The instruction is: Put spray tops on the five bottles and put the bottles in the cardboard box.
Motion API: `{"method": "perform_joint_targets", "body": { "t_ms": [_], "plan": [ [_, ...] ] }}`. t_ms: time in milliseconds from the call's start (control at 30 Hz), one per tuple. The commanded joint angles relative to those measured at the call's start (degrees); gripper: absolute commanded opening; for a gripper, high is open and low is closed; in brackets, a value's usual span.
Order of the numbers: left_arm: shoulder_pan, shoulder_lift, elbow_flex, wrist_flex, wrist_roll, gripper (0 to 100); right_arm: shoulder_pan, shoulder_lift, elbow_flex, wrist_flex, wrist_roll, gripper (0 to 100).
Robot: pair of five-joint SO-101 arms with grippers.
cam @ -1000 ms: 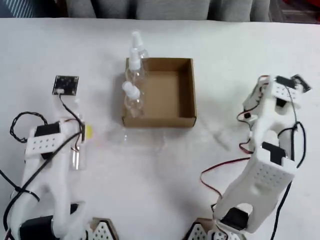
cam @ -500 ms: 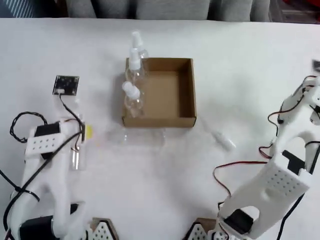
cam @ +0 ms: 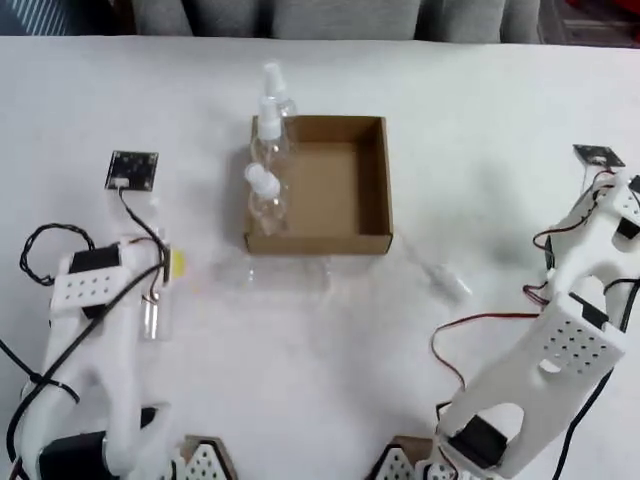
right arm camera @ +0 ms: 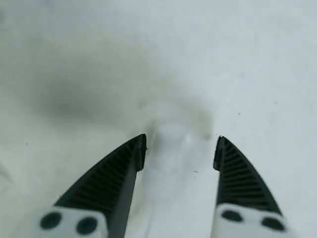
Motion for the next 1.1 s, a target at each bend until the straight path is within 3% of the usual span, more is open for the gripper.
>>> {"method": "perform_joint_targets", "body": {
  "t_ms": [0,100,267,600,967,1067],
  "plan": [
    [0.57,0.04,-1.85,-1.93,-0.44,2,0.57,-4.09,-3.96,1.71,-4.84,21.4],
    [0.57,0.04,-1.85,-1.93,-0.44,2,1.36,-8.48,-3.78,5.58,-8.44,24.5],
    [0.48,0.04,-1.85,-1.93,-0.44,2,1.45,-14.20,2.37,9.01,-8.53,17.3],
    [0.48,0.04,-1.85,-1.93,-0.44,2,1.36,-16.92,18.55,-6.46,-10.99,17.0],
    [0.40,0.04,-1.85,-1.93,-0.44,2,1.45,-16.84,22.86,-12.00,-11.08,16.1],
    [0.31,0.04,-1.85,-1.93,-0.44,2,1.36,-16.84,23.47,-12.26,-10.99,10.0]
  ]
}}
